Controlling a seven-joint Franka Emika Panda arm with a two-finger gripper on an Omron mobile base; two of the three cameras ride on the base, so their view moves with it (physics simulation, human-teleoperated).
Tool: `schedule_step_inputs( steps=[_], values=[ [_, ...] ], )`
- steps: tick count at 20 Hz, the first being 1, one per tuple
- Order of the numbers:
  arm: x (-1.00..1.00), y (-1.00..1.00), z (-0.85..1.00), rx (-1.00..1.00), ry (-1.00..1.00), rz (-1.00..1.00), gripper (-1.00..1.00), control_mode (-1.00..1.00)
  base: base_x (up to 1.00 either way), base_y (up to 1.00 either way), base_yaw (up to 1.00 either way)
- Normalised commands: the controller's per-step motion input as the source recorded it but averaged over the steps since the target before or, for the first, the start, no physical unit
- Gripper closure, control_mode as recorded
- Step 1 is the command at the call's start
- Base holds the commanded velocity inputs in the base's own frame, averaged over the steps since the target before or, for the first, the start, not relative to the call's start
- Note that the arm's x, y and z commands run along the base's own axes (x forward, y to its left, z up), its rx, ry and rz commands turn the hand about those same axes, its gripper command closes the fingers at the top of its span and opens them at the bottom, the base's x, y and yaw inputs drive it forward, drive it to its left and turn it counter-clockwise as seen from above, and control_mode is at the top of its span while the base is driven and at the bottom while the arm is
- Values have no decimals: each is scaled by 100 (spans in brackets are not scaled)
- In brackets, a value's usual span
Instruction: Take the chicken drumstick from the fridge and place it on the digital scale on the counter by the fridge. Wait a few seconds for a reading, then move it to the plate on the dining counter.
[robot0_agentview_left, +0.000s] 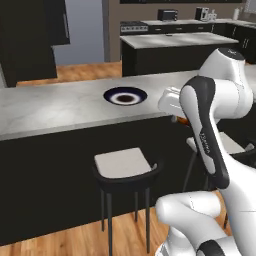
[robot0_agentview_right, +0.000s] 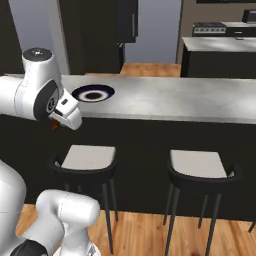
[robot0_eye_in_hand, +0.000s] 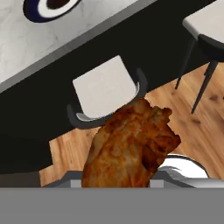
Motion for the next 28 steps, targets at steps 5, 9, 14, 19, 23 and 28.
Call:
schedule_step_inputs(
  steps=[5,9,14,19,23,28],
  values=[
    [0,0,0,0,0,0,100,100,92,46,-27],
    [0,0,0,0,0,0,100,100,70,57,-24],
    [48,20,10,-2,0,-7,100,-100,10,12,-4],
    [97,1,25,0,0,4,100,-100,0,0,0],
    [100,28,-1,0,3,14,100,-100,0,0,0],
    [92,55,-28,-3,5,12,100,-100,0,0,0]
  ],
)
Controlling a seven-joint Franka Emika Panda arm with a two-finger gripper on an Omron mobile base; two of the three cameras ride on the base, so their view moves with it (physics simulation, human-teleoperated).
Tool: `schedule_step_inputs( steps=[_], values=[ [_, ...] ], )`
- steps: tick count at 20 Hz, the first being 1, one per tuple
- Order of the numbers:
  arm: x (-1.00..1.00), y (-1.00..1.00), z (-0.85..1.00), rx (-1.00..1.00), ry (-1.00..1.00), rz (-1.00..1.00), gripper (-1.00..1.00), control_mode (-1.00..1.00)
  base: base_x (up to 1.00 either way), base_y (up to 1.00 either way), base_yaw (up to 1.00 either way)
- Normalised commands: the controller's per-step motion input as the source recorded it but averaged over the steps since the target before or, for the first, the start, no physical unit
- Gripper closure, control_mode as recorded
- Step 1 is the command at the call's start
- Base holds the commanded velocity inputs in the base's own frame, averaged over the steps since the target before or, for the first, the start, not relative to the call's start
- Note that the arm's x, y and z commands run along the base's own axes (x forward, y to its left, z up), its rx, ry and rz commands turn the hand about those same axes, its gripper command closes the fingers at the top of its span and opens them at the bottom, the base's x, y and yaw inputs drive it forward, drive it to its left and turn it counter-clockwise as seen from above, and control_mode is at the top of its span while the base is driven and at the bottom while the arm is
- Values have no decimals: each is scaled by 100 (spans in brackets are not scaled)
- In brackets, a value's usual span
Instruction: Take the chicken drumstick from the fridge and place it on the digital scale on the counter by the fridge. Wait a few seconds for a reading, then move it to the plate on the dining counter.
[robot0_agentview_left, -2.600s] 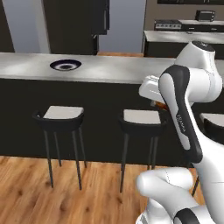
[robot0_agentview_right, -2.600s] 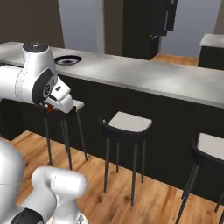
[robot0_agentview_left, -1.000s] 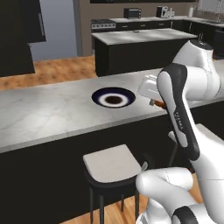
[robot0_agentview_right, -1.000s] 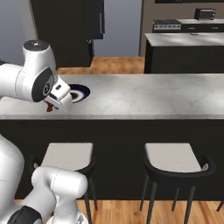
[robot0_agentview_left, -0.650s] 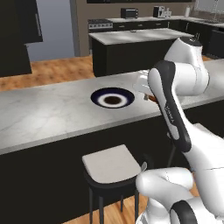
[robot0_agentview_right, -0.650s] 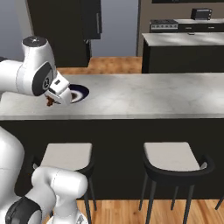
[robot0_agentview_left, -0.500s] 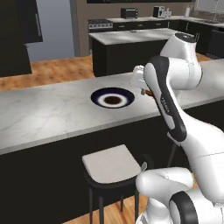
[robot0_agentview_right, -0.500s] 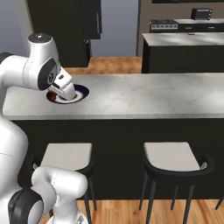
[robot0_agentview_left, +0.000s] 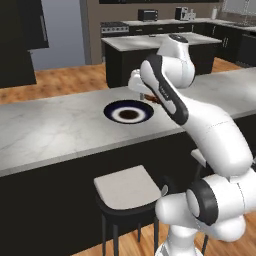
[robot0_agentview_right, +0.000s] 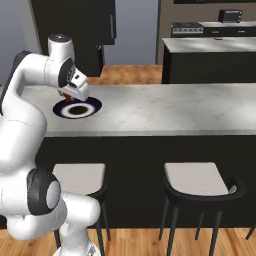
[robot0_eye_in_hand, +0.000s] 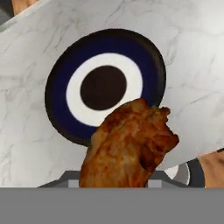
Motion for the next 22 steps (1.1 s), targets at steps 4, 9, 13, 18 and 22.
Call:
schedule_step_inputs(
  steps=[4,9,13,18,22],
  values=[
    [89,39,-51,-5,6,7,100,-100,0,0,0],
    [54,28,-55,-7,1,4,100,-100,0,0,0],
    [19,25,-38,-7,0,2,100,-100,0,0,0],
    [2,10,-31,-6,0,0,100,-100,0,0,0],
    [9,0,-22,-3,0,0,100,-100,0,0,0]
  ],
)
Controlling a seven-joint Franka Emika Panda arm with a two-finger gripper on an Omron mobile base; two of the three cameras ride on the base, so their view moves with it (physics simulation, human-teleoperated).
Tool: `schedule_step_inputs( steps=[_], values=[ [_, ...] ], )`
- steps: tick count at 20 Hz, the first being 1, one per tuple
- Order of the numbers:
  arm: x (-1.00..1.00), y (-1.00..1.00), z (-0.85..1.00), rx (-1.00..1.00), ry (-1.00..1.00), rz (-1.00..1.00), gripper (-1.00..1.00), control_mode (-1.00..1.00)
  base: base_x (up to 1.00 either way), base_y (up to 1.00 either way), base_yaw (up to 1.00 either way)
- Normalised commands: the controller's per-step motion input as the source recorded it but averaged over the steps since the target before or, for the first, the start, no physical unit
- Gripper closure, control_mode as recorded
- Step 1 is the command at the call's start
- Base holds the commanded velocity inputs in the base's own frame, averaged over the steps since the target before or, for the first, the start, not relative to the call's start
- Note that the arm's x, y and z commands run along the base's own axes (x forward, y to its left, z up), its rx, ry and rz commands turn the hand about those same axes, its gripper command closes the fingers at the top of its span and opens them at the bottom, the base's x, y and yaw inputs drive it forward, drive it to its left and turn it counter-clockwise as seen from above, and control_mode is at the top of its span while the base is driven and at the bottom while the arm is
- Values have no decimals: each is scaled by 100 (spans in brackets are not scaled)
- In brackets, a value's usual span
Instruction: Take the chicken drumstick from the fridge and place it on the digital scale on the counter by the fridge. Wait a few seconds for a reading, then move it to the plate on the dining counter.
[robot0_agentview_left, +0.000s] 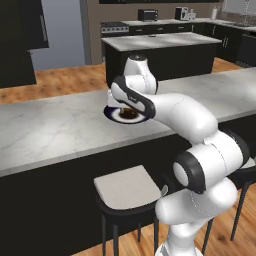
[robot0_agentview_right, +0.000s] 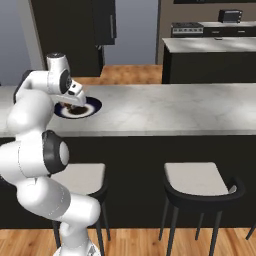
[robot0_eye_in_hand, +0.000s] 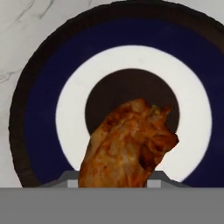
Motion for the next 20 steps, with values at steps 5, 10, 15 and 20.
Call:
schedule_step_inputs(
  steps=[5,10,15,20],
  values=[
    [24,0,-22,-1,0,0,100,-100,0,0,0],
    [25,0,-16,0,0,0,-100,-100,0,0,0],
    [26,0,-3,0,2,0,-100,-100,0,0,0],
    [4,0,0,0,1,0,-100,-100,0,0,0]
  ],
)
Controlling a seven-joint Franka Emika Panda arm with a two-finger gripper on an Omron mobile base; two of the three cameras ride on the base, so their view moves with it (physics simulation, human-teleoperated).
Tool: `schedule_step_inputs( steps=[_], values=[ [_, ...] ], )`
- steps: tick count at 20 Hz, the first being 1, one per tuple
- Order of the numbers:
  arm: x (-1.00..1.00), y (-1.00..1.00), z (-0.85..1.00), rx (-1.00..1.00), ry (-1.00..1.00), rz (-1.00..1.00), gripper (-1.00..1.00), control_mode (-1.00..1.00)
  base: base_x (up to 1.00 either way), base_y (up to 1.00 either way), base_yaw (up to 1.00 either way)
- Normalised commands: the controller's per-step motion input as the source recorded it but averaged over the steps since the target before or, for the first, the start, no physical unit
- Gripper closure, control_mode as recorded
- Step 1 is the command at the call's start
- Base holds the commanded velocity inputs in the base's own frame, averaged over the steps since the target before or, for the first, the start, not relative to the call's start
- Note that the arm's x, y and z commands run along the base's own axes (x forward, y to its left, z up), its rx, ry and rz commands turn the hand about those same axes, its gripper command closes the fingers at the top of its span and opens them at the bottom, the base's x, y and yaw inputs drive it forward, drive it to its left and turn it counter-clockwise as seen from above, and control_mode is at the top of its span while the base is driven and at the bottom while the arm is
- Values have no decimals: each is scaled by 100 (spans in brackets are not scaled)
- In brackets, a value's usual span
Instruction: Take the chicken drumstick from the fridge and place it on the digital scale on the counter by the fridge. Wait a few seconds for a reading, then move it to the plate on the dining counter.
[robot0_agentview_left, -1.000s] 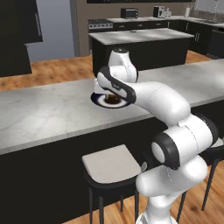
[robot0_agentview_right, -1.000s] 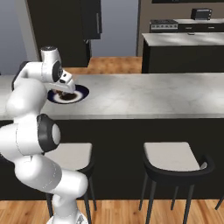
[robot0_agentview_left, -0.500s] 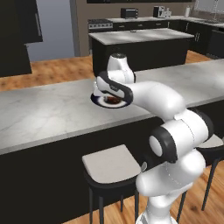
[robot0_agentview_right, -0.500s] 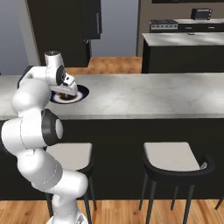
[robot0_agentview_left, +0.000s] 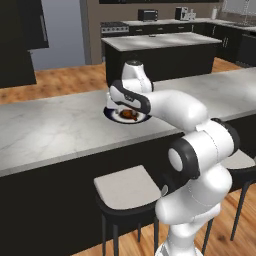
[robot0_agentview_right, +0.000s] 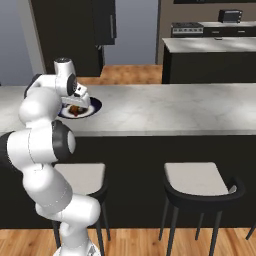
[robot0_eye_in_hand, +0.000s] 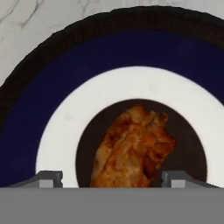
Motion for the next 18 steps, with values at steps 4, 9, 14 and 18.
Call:
schedule_step_inputs(
  steps=[4,9,14,18],
  values=[
    [0,0,0,0,1,0,-100,-100,0,0,0],
    [-35,-1,48,0,-8,0,-100,-100,0,0,0],
    [-74,0,98,0,-19,0,-100,-100,0,0,0],
    [-97,-3,97,0,-13,0,-100,-100,0,0,0]
  ],
)
